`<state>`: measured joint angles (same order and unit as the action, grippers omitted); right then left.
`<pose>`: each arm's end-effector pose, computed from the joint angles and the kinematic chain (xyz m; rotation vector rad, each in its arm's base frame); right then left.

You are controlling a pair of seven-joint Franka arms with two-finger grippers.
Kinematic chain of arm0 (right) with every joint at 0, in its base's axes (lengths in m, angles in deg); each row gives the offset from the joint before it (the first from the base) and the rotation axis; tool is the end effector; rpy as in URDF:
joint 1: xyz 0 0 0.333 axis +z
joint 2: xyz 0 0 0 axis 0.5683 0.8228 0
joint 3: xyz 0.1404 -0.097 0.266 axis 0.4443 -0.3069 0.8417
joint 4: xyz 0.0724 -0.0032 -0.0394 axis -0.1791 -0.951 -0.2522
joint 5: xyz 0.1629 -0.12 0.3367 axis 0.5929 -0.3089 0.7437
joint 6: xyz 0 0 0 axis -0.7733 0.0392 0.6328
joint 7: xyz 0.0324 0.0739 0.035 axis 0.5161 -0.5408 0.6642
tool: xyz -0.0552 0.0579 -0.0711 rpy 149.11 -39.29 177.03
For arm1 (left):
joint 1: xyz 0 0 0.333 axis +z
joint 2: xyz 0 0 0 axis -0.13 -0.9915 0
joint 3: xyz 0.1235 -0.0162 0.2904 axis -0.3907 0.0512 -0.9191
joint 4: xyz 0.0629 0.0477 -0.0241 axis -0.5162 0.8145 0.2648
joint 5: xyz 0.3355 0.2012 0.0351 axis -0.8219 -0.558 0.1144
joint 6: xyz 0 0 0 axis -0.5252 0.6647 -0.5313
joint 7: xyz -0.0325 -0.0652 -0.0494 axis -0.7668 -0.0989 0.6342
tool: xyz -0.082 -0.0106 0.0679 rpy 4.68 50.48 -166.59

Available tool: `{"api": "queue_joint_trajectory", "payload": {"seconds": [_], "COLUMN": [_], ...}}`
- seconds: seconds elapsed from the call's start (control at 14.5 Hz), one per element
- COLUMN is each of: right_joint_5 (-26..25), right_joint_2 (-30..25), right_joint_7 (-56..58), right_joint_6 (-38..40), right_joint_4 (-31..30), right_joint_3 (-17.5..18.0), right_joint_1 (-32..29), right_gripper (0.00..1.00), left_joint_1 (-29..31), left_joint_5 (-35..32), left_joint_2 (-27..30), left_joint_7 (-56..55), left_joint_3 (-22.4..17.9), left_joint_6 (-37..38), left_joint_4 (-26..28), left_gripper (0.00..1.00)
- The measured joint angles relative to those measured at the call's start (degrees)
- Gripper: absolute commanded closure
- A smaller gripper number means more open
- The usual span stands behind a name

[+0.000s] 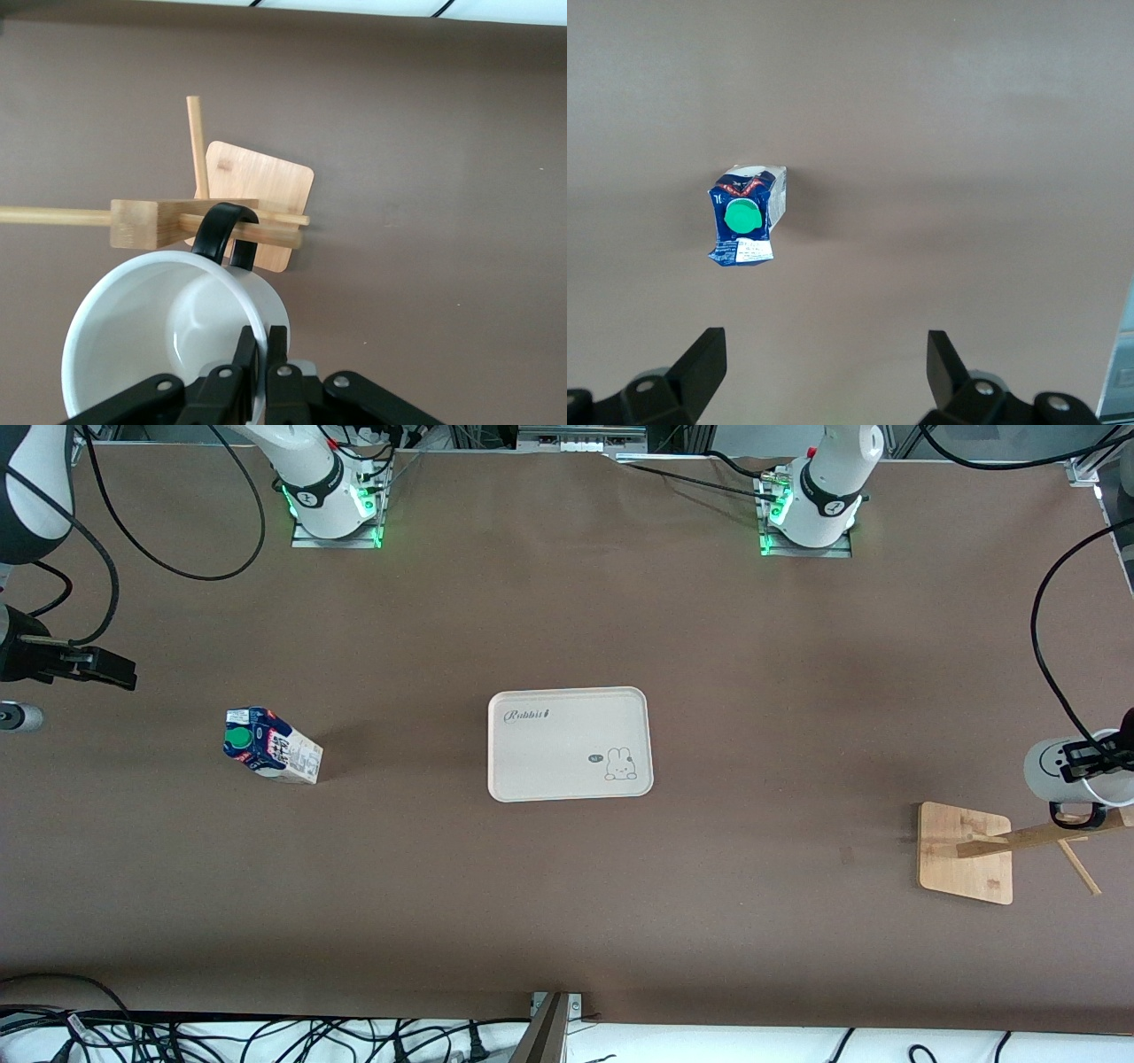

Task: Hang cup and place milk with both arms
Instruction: 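Release the carton with the right gripper while the left gripper aligns the mug handle, then hang the mug handle on the stand peg and open the left gripper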

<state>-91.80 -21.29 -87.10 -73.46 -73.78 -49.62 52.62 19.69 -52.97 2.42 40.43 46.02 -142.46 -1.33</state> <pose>0.6035 -0.0288 0.5644 2.9794 -0.0175 -0.1792 0.6654 0.1138 0.5214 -3.0653 -0.1853 -0.0756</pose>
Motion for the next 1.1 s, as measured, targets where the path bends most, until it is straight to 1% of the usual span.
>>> {"api": "queue_joint_trajectory", "payload": {"seconds": [0.14,0.21,0.28,0.34,0.48,0.69,0.89,0.96,1.1], "right_joint_5": [-0.25,0.93,3.14,5.23,6.76,6.92,6.93,6.93,6.94], "right_joint_2": [-1.35,-2.11,-2.72,-3.20,-3.57,-3.55,-3.55,-3.55,-3.52], "right_joint_7": [-0.31,-0.31,-0.19,0.17,0.44,0.40,0.25,0.25,0.24], "right_joint_6": [0.53,0.79,1.07,1.54,2.65,2.65,0.79,-0.23,-1.71], "right_joint_4": [-0.14,-0.35,-0.57,-0.83,-1.27,-1.67,-1.70,-1.73,-1.83], "right_joint_3": [7.66,11.34,14.30,16.19,17.11,17.95,18.29,18.33,18.44], "right_joint_1": [-7.02,-11.50,-15.88,-19.36,-21.74,-21.78,-21.75,-21.74,-21.70], "right_gripper": [0.00,0.00,0.00,0.00,0.00,0.00,0.00,0.00,0.00], "left_joint_1": [0.30,0.13,-0.36,-1.17,-3.20,-6.47,-7.17,-7.53,-8.54], "left_joint_5": [0.72,0.84,0.85,0.85,0.85,0.85,0.85,0.85,0.86], "left_joint_2": [-0.71,-0.78,-0.77,-0.76,-0.38,1.99,5.52,7.18,11.92], "left_joint_7": [0.02,0.01,0.00,0.00,-0.04,-0.21,-0.44,-1.02,-2.16], "left_joint_3": [0.23,0.64,0.98,1.22,1.65,1.98,3.50,3.69,3.64], "left_joint_6": [-0.17,-0.20,-0.20,-0.19,0.05,2.90,6.06,6.77,6.52], "left_joint_4": [-0.13,-0.26,-0.45,-0.72,-1.47,-2.08,-1.85,-0.69,4.41], "left_gripper": [0.00,0.00,0.00,0.00,0.00,0.00,0.00,0.00,0.00]}}
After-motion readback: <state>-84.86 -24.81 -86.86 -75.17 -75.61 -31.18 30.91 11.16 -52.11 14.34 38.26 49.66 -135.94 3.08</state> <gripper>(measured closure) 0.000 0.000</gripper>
